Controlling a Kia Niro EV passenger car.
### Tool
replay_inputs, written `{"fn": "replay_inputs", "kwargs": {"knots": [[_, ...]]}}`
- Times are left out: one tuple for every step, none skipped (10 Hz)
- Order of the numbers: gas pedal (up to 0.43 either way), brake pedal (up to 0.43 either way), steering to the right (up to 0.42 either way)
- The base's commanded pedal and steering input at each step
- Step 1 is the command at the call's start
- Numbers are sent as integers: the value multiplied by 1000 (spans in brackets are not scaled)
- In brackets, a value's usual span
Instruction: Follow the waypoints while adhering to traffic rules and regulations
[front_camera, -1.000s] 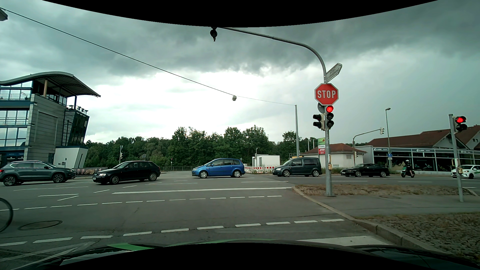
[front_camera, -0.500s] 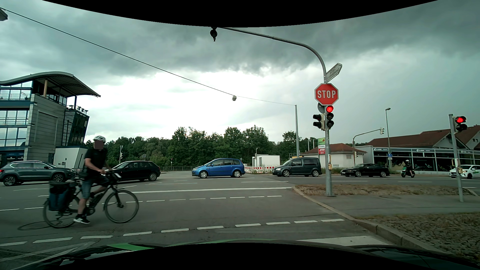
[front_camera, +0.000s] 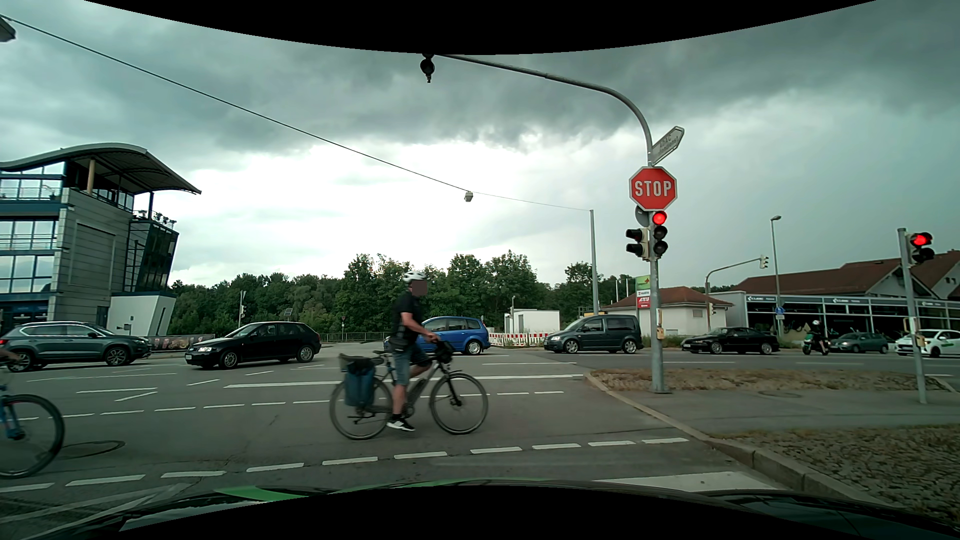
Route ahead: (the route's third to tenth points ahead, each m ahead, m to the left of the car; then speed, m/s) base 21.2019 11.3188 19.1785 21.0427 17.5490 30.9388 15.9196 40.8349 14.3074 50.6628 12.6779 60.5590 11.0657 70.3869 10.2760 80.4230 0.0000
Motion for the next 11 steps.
{"fn": "replay_inputs", "kwargs": {"knots": [[0,329,-95],[0,329,-94],[0,329,-94],[0,329,-95],[0,329,-94],[0,323,-95],[0,329,-95],[0,329,-95],[0,329,-95],[0,329,-95],[0,329,-95]]}}
